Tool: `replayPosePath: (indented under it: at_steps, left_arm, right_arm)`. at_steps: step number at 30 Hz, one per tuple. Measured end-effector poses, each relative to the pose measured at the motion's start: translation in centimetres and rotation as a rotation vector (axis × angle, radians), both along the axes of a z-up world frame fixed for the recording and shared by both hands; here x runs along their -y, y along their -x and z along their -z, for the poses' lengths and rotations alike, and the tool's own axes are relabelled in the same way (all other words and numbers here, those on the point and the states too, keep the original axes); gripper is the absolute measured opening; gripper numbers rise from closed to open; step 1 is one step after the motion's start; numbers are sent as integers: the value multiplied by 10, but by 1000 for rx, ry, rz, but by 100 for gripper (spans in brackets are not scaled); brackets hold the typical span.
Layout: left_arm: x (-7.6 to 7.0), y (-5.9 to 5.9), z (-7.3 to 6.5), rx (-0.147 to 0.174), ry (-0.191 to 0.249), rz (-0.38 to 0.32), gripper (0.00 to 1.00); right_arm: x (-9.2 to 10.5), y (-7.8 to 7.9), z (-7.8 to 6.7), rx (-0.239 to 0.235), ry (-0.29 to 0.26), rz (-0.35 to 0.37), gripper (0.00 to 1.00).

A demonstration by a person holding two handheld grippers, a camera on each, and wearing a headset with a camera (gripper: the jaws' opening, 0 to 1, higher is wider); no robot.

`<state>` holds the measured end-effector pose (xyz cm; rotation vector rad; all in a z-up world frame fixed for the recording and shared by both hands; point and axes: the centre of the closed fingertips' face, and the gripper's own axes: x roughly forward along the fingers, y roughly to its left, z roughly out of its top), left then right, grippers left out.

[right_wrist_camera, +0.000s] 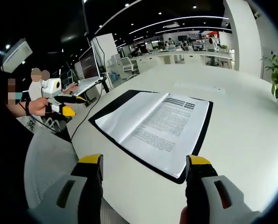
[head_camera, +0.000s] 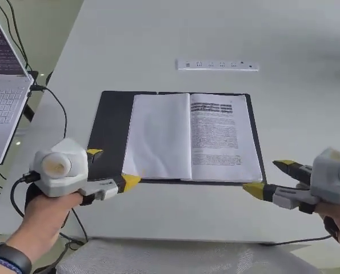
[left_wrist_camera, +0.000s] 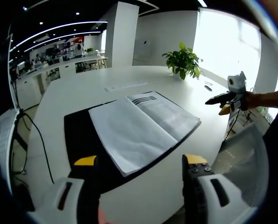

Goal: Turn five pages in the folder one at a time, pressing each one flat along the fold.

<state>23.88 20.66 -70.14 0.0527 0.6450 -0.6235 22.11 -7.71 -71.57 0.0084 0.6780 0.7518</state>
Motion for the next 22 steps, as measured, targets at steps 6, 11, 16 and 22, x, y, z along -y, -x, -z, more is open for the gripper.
replayPosePath:
  at_steps: [6,11,16,22]
  left_arm:
    - [3,2,0,0,3,0,74]
    - [4,3,-2,2,8,-2,74]
    - [3,4,-1,-1,8,-9,75]
    - [1,5,1,-8,20,-25,74]
  right_arm:
    - [-2,6,0,-14,-9,10,72]
    - [1,5,1,-11,7,-2,71]
    - [3,3,0,-7,6,-6,72]
    - [2,5,0,-14,0,1,73]
